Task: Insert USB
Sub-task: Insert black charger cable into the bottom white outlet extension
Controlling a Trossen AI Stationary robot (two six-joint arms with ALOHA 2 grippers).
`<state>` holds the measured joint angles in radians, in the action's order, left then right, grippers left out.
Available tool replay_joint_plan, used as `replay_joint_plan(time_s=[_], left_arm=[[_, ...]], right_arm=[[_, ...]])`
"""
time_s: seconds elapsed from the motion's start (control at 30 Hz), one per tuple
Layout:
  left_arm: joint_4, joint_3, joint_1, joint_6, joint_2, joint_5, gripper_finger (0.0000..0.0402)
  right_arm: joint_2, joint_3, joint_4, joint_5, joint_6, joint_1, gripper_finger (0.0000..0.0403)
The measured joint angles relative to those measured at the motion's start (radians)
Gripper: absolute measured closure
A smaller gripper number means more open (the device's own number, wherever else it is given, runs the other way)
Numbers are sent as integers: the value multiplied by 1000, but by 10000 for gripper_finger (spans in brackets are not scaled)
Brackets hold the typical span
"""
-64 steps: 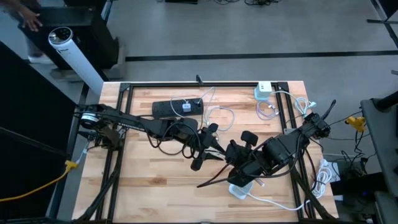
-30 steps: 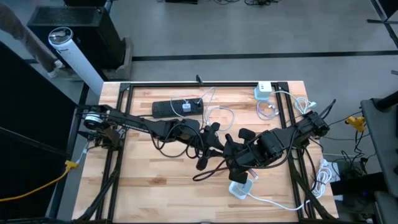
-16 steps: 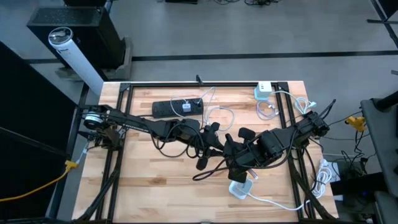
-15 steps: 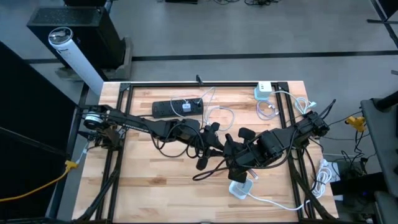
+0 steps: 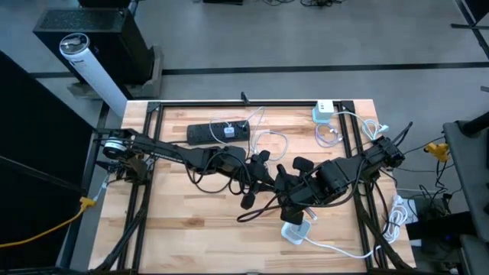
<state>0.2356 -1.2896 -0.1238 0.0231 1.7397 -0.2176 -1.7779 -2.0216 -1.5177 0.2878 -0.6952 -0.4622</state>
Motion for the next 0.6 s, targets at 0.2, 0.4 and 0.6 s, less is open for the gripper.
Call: replay_joint_plan(time_s=[0.2,0.4,0.6], left_arm=[[-11,0,1,0,0,1,381],[-75,0,2,-28,0,6,381],[-243,0,0,-87,-6,19,381]], right_arm=[[0,1,3,11,0,0,394],[0,1,12,57,-6,0,336],[14,1,1,49,-84,-25,259]])
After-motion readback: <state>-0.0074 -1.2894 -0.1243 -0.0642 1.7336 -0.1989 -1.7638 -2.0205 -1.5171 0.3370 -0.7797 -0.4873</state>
